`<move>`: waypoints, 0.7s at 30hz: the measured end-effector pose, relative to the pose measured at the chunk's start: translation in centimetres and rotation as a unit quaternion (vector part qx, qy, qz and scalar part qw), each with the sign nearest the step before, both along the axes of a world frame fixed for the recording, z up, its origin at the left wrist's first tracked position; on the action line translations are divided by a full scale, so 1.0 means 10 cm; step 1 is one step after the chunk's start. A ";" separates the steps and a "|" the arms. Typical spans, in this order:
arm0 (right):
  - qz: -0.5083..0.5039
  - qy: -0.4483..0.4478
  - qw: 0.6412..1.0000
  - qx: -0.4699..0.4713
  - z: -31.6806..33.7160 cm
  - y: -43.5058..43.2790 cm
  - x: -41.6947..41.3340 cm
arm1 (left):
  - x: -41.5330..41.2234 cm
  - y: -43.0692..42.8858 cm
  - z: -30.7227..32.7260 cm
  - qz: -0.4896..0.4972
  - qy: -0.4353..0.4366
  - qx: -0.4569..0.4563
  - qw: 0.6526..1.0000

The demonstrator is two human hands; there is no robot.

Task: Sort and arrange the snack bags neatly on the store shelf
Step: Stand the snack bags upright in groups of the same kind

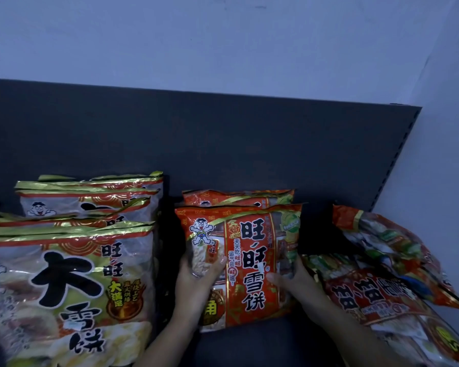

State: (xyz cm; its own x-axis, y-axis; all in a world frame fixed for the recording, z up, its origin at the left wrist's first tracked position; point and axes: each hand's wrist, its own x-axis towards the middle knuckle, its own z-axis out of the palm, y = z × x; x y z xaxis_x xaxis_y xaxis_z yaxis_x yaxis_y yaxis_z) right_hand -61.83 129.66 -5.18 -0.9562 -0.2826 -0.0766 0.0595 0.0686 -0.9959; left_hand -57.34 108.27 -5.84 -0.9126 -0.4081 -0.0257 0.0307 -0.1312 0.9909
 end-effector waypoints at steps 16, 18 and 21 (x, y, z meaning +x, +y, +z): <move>-0.046 0.077 0.996 -0.028 -0.13 -0.31 0.03 | 0.10 -0.06 0.04 0.043 0.043 -0.037 0.997; -0.044 0.075 0.996 -0.030 -0.12 -0.35 0.06 | 0.09 -0.05 0.05 0.041 0.045 -0.040 0.997; -0.025 0.078 0.996 -0.018 -0.08 -0.36 0.10 | 0.07 -0.07 0.00 0.054 0.035 -0.066 0.996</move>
State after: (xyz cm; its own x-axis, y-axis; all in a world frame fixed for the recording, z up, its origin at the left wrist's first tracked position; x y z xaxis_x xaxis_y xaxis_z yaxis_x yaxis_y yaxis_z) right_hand -60.82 126.02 -5.99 -0.9684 -0.2350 0.0835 -0.0940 0.0339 -0.9950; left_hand -56.65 107.57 -5.82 -0.8609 -0.4995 0.0967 0.1071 0.0079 0.9942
